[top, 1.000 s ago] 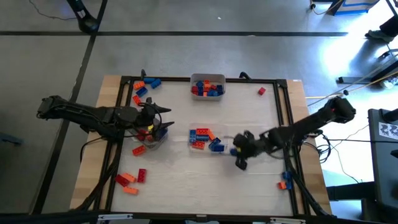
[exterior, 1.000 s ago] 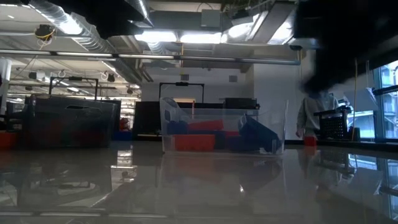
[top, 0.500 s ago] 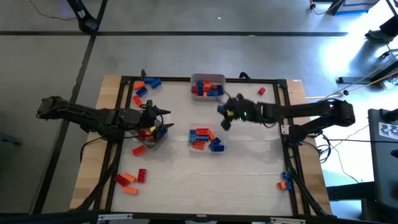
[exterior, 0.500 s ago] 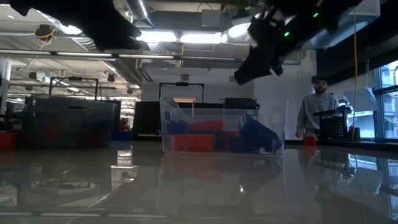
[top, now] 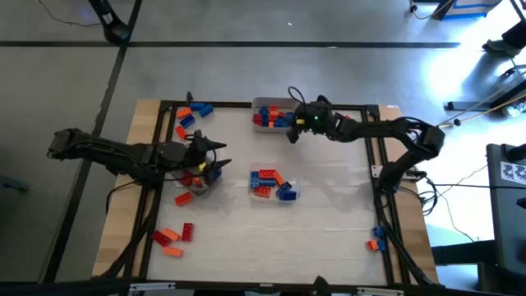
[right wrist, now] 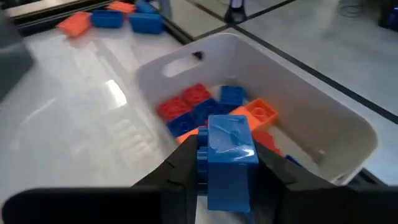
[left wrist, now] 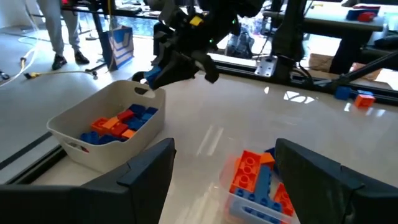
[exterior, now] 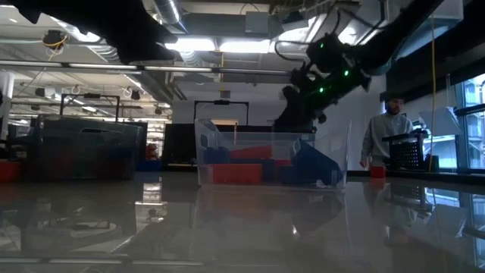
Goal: Sort blocks by size
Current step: Put the small blue game piece into the gray bin, then put the small orange game piece into the gray bin
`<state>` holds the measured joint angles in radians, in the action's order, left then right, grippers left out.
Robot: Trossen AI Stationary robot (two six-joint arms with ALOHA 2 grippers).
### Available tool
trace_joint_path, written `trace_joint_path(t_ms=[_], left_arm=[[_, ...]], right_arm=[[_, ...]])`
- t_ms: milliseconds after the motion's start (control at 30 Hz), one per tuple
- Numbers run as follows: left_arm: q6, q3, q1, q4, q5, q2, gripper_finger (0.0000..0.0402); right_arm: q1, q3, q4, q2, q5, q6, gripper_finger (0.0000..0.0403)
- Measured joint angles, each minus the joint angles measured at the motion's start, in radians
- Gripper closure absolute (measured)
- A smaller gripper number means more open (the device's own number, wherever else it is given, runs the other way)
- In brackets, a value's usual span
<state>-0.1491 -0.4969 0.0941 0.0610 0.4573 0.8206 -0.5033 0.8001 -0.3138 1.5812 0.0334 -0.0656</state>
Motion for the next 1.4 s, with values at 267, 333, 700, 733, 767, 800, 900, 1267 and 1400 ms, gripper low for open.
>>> trace_joint_path(t_ms=[267,333,700,733,767,800,900,1267,1400], left_arm=[[0.044,0.001,-0.065,0.053,0.000,0.071,0.0137],[0.063,0.001,-0.078,0.085,0.000,0.091,0.0137],[0.131,0.001,-0.150,0.123,-0.001,0.110,0.0137],[0.131,0.001,-0.151,0.123,-0.001,0.110,0.0137],[0.131,0.001,-0.151,0.122,-0.001,0.110,0.0137],[0.132,0.001,-0.150,0.122,-0.001,0.110,0.0137],[0.145,0.001,-0.146,0.110,-0.002,0.110,0.0137],[0.153,0.001,-0.141,0.106,-0.002,0.109,0.0137],[0.157,0.001,-0.141,0.107,-0.002,0.109,0.0137]], right_arm=[[-0.056,0.000,-0.159,0.093,0.000,0.004,0.0302],[-0.056,0.000,-0.181,0.104,0.002,0.004,0.0302],[-0.053,0.044,-0.209,0.168,0.028,0.019,0.0195],[-0.053,0.047,-0.206,0.168,0.039,0.019,0.0180],[-0.053,0.051,-0.198,0.167,0.043,0.019,0.0167],[-0.053,0.052,-0.181,0.157,0.041,0.016,0.0156],[-0.040,0.052,-0.078,0.085,0.033,0.013,0.0135],[0.258,0.052,0.703,-0.329,0.067,-0.019,0.0141],[0.435,0.052,0.951,-0.408,0.087,-0.170,0.0142]])
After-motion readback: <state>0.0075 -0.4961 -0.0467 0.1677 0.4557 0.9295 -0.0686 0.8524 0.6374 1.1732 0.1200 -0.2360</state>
